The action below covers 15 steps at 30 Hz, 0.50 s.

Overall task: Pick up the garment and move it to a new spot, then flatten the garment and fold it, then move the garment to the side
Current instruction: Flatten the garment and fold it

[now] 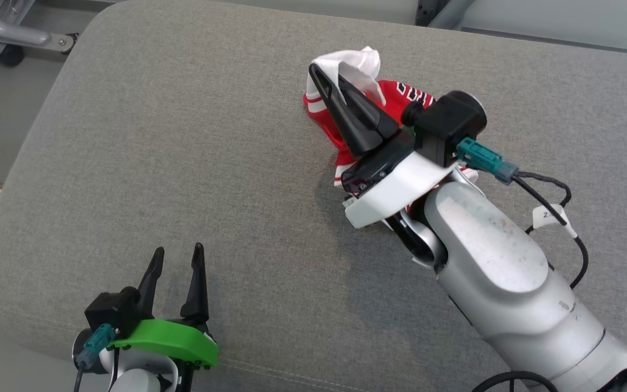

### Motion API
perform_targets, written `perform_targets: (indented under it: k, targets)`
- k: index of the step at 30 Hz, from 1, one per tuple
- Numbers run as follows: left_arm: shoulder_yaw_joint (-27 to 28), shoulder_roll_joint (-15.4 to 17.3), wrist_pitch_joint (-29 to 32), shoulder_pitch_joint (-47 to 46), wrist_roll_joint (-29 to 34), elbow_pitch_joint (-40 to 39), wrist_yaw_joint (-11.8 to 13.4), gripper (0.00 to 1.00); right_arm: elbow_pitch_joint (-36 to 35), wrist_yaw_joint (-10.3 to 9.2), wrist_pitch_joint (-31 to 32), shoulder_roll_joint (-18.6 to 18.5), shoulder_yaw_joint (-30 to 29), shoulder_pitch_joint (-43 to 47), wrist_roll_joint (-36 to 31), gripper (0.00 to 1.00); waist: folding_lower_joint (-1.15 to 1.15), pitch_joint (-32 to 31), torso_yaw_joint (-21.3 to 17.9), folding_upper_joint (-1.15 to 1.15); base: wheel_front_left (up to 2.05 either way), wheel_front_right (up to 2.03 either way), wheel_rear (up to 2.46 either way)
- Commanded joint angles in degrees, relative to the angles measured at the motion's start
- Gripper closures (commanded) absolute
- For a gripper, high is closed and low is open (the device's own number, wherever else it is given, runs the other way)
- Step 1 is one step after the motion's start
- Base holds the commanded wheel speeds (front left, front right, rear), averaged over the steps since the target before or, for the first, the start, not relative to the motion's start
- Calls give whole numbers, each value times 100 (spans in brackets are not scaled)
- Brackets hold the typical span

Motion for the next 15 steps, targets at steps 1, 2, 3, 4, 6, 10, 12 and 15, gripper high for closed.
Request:
perform_targets:
  k: [1, 2, 3, 4, 6, 10, 12, 15]
  targets:
    - [10, 8, 0, 40, -11, 21, -31, 0, -19, -9, 0, -6, -1, -152, 28, 100, 0, -32, 1, 0, 0, 0, 0]
    - [12, 8, 0, 53, -33, 26, -31, 0, 18, -9, 0, -36, -17, -257, 33, 100, 0, -38, 6, 0, 0, 0, 0]
    - [1, 8, 0, 73, -46, 37, -35, 0, 72, -9, 0, -79, -60, -390, 52, 100, 0, -38, 16, 0, 0, 0, 0]
    - [-21, 8, 0, 87, -61, 47, -43, 0, 133, -9, 0, -120, -99, -542, 74, 100, 0, -33, 32, 0, 0, 0, 0]
    - [-120, 9, 0, 103, -133, 101, -54, 0, 388, -9, 0, -302, -141, -1098, 43, 100, 0, -13, 125, 0, 0, 0, 0]
    - [-337, 6, 0, 91, -319, 182, -65, 0, 912, -9, 0, -667, -197, -1864, -73, 100, 0, 51, 350, 0, 0, 0, 0]
    - [-477, 8, 0, 79, -398, 201, -60, 0, 1232, -9, 0, -871, -192, -2197, -158, 100, 0, 68, 514, 0, 0, 0, 0]
    - [-674, 9, 0, 63, -529, 219, -27, 0, 1660, -9, 0, -1136, -156, -2684, -231, 100, 0, 99, 818, 0, 0, 0, 0]
